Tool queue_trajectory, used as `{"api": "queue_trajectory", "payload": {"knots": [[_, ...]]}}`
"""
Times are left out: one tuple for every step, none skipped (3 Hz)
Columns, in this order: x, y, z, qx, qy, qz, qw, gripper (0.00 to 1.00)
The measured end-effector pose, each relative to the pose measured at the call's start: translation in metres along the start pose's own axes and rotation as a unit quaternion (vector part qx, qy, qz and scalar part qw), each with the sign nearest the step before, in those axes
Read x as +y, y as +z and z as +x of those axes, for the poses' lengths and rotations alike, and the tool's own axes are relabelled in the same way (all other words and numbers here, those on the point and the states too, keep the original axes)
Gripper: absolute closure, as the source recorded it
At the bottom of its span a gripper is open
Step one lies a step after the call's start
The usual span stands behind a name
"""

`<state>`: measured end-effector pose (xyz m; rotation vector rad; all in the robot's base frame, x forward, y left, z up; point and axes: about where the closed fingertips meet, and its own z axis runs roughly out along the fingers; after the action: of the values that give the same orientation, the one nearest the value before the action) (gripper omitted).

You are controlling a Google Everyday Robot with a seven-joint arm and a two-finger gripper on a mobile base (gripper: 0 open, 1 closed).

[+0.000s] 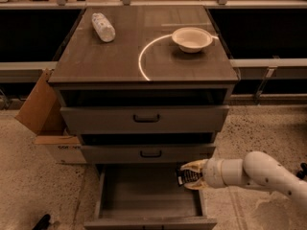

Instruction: Pick rxbar chocolate from bottom drawer and place on counter

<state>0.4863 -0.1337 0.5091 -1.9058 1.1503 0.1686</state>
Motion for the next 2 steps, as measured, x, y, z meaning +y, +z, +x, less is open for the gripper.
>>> {"api": "queue_trajectory", "payload": {"knots": [[-0.0022, -0.0042, -0.0022, 0.0, -0.003, 0.002, 1.0, 1.0], [-0.0057, -0.0034, -0.005, -0.013, 0.001, 0.013, 0.9998, 1.0]]}}
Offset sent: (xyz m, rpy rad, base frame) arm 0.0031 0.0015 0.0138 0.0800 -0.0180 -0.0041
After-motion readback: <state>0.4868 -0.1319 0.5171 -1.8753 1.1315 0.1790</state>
